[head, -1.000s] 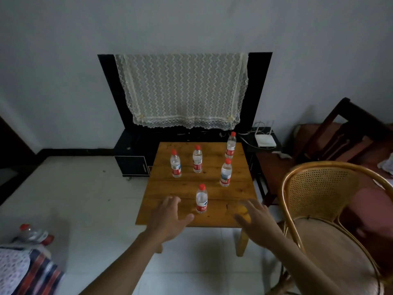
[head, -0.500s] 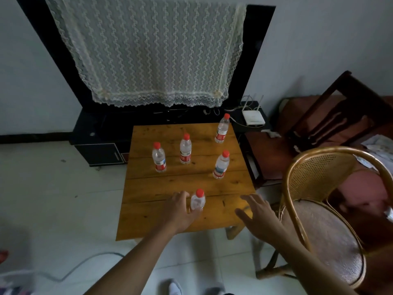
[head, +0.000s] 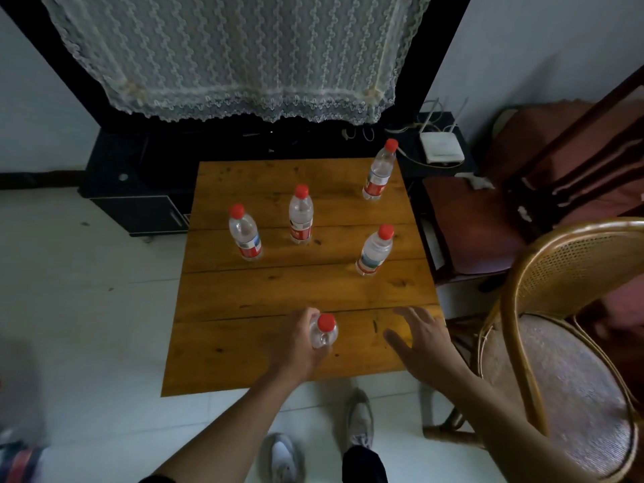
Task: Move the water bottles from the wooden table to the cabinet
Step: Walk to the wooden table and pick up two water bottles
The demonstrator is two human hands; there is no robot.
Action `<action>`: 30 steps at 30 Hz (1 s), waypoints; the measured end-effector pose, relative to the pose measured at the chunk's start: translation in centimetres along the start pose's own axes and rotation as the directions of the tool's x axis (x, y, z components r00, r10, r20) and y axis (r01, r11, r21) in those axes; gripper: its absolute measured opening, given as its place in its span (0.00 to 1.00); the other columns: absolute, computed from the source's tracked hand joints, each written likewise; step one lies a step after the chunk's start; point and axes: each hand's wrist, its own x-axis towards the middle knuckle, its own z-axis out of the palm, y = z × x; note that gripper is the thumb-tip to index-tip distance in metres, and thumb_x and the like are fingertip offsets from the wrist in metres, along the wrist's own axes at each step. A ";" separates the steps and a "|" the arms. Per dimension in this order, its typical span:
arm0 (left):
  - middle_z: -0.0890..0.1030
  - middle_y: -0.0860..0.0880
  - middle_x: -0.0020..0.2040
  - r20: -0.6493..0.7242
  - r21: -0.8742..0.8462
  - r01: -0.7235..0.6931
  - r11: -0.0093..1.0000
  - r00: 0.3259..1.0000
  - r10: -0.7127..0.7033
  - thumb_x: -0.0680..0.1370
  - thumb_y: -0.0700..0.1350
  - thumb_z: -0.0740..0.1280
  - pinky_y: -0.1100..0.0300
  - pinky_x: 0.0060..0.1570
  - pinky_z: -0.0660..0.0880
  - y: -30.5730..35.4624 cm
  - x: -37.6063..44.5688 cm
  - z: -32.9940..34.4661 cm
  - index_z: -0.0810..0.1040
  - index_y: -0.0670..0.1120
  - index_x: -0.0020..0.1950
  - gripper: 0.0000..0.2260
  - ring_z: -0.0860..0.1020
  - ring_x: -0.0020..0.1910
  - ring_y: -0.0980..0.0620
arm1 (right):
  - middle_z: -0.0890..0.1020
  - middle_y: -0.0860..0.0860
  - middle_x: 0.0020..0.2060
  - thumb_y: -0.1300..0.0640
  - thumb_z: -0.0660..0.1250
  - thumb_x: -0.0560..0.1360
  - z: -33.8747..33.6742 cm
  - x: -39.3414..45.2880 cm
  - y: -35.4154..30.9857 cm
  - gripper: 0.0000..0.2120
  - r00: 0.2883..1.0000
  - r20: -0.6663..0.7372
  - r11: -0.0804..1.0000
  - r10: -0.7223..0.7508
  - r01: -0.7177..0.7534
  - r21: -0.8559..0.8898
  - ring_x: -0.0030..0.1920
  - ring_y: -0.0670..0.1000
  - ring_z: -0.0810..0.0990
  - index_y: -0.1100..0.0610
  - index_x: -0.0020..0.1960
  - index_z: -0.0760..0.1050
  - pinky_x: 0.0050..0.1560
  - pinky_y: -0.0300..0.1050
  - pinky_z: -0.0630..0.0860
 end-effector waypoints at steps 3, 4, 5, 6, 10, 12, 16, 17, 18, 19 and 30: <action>0.76 0.55 0.54 -0.066 -0.011 -0.010 1.000 0.998 0.009 0.70 0.61 0.71 0.49 0.48 0.81 -1.5 1.2 1.4 0.69 0.60 0.62 0.23 0.78 0.50 0.54 | 0.69 0.52 0.72 0.41 0.59 0.79 0.8 1.0 0.7 0.26 1.000 -0.026 1.000 -0.010 0.010 0.016 0.70 0.54 0.67 0.51 0.73 0.65 0.63 0.48 0.64; 0.76 0.55 0.54 -0.084 -0.011 -0.018 1.000 0.996 0.017 0.70 0.60 0.72 0.50 0.48 0.81 -1.6 1.4 1.6 0.69 0.59 0.63 0.24 0.78 0.51 0.54 | 0.69 0.52 0.71 0.41 0.59 0.79 1.0 1.2 0.8 0.26 0.999 -0.030 1.000 -0.014 0.014 0.017 0.70 0.54 0.67 0.51 0.73 0.65 0.62 0.47 0.63; 0.76 0.54 0.54 -0.097 -0.010 -0.031 0.999 0.995 0.030 0.71 0.58 0.72 0.51 0.48 0.80 -1.7 1.5 1.8 0.69 0.58 0.64 0.24 0.78 0.51 0.54 | 0.69 0.51 0.71 0.41 0.59 0.80 1.3 1.3 1.0 0.25 1.000 -0.027 1.000 -0.010 0.011 0.018 0.70 0.54 0.67 0.51 0.73 0.65 0.60 0.46 0.63; 0.76 0.53 0.54 -0.102 -0.006 -0.039 0.999 0.994 0.038 0.72 0.56 0.73 0.53 0.48 0.79 -1.6 1.5 2.0 0.70 0.56 0.64 0.24 0.78 0.51 0.53 | 0.69 0.51 0.71 0.41 0.58 0.80 1.7 1.5 1.2 0.26 1.000 -0.020 1.000 -0.002 0.002 0.016 0.69 0.53 0.67 0.51 0.73 0.64 0.58 0.45 0.63; 0.76 0.52 0.55 -0.108 0.015 -0.065 0.998 0.992 0.066 0.73 0.54 0.74 0.57 0.45 0.79 -1.5 1.7 2.1 0.69 0.54 0.65 0.25 0.78 0.50 0.53 | 0.68 0.51 0.72 0.39 0.58 0.79 2.6 1.9 1.7 0.27 0.999 0.029 0.997 0.028 -0.030 0.069 0.69 0.54 0.69 0.51 0.74 0.63 0.62 0.48 0.70; 0.76 0.50 0.55 -0.125 0.037 -0.064 0.997 0.990 0.069 0.73 0.54 0.73 0.59 0.43 0.77 -1.3 1.8 2.0 0.69 0.52 0.65 0.24 0.78 0.50 0.51 | 0.69 0.52 0.71 0.39 0.59 0.79 2.5 2.2 1.9 0.28 0.999 0.033 0.995 0.040 -0.043 0.095 0.68 0.54 0.69 0.52 0.74 0.63 0.63 0.51 0.71; 0.73 0.51 0.55 -0.197 0.078 -0.109 0.991 0.973 0.122 0.71 0.61 0.71 0.53 0.45 0.79 -0.4 2.5 1.5 0.67 0.53 0.66 0.28 0.76 0.50 0.51 | 0.71 0.53 0.69 0.40 0.58 0.79 1.9 3.3 2.3 0.28 1.000 0.013 0.993 0.023 -0.024 0.114 0.67 0.55 0.70 0.54 0.74 0.63 0.64 0.53 0.70; 0.73 0.51 0.55 -0.208 0.084 -0.119 0.989 0.969 0.134 0.71 0.60 0.73 0.52 0.46 0.79 -0.2 2.8 1.4 0.68 0.53 0.66 0.28 0.75 0.51 0.51 | 0.71 0.53 0.69 0.39 0.58 0.79 1.6 3.7 2.4 0.28 1.000 0.017 0.993 0.017 -0.019 0.114 0.67 0.55 0.70 0.54 0.74 0.63 0.64 0.53 0.70; 0.73 0.50 0.56 -0.221 0.091 -0.123 0.988 0.965 0.141 0.70 0.58 0.75 0.53 0.47 0.79 0.1 3.1 1.3 0.69 0.52 0.66 0.29 0.74 0.52 0.52 | 0.71 0.53 0.69 0.40 0.58 0.79 1.4 4.1 2.5 0.29 1.000 0.021 0.993 0.012 -0.014 0.116 0.68 0.55 0.70 0.54 0.74 0.62 0.64 0.53 0.70; 0.74 0.50 0.57 -0.238 0.098 -0.129 0.987 0.960 0.149 0.70 0.55 0.77 0.54 0.48 0.79 0.3 3.5 1.3 0.70 0.51 0.66 0.29 0.74 0.53 0.52 | 0.71 0.53 0.70 0.40 0.59 0.79 1.2 4.6 2.7 0.29 1.000 0.020 0.993 0.004 -0.007 0.119 0.68 0.55 0.70 0.54 0.74 0.62 0.64 0.52 0.70; 0.75 0.47 0.60 -0.347 0.100 -0.107 0.989 0.928 0.135 0.69 0.47 0.80 0.59 0.51 0.76 3.0 8.8 1.4 0.72 0.47 0.67 0.30 0.75 0.57 0.50 | 0.73 0.52 0.68 0.46 0.64 0.78 -0.7 10.7 4.5 0.27 0.994 -0.068 0.973 -0.089 0.101 0.205 0.68 0.53 0.71 0.55 0.73 0.64 0.66 0.50 0.71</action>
